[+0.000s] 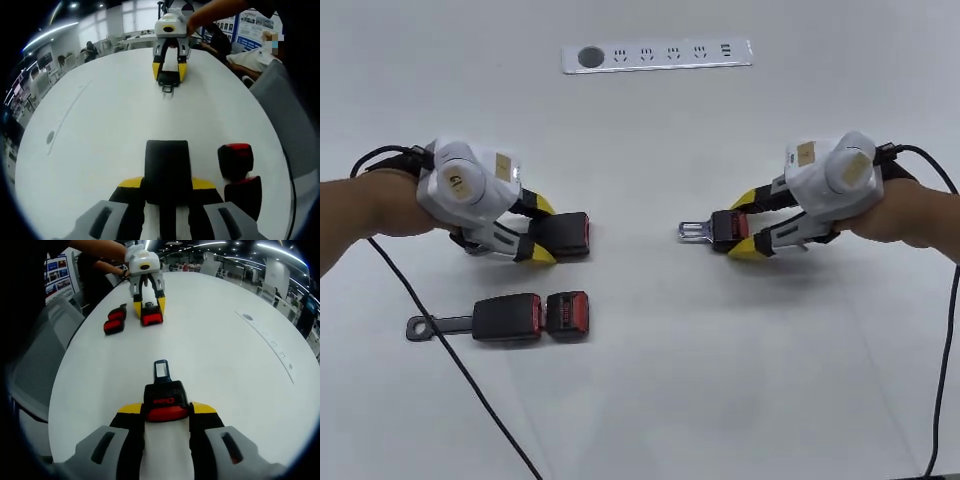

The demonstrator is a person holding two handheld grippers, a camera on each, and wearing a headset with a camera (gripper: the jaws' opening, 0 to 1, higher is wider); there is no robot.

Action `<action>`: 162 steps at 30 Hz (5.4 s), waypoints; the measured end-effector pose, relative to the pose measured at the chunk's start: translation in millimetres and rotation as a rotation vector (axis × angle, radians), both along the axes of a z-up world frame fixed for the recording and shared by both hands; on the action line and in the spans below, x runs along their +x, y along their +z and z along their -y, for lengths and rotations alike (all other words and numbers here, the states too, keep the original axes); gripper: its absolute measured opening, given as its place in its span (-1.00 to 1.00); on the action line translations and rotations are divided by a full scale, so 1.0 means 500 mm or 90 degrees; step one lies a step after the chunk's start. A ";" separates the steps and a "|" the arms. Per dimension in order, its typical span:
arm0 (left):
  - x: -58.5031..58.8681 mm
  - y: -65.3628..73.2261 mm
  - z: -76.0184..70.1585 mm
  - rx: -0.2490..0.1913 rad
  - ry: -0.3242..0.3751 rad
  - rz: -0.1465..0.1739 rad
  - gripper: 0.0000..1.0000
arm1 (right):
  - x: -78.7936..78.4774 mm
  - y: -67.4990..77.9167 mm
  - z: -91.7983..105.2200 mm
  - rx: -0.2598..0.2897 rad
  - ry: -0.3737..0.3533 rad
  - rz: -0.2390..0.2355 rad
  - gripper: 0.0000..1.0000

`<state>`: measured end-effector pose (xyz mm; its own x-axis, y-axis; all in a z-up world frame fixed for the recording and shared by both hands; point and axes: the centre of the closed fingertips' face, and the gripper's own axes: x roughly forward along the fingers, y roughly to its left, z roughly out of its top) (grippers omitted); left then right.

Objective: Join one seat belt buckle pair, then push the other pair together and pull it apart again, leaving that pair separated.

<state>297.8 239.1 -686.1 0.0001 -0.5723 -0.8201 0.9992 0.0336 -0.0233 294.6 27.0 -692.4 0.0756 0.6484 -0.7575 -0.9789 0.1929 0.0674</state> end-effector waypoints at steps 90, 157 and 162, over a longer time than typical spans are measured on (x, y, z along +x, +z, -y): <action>0.008 -0.014 0.001 0.034 -0.014 -0.007 -0.33 | 0.012 0.002 -0.308 0.082 0.029 0.001 -0.35; 0.007 -0.013 0.005 0.031 0.011 -0.014 -0.31 | 0.022 -0.002 -0.288 0.044 0.038 0.046 -0.33; 0.005 -0.013 0.005 0.030 0.014 -0.015 -0.31 | 0.022 -0.008 -0.280 0.048 0.033 0.043 -0.33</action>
<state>300.4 236.8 -692.7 -0.0069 -0.5333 -0.8459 0.9974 0.0575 -0.0444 305.5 167.0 -696.4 0.0895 0.7079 -0.7007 -0.9903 0.1382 0.0131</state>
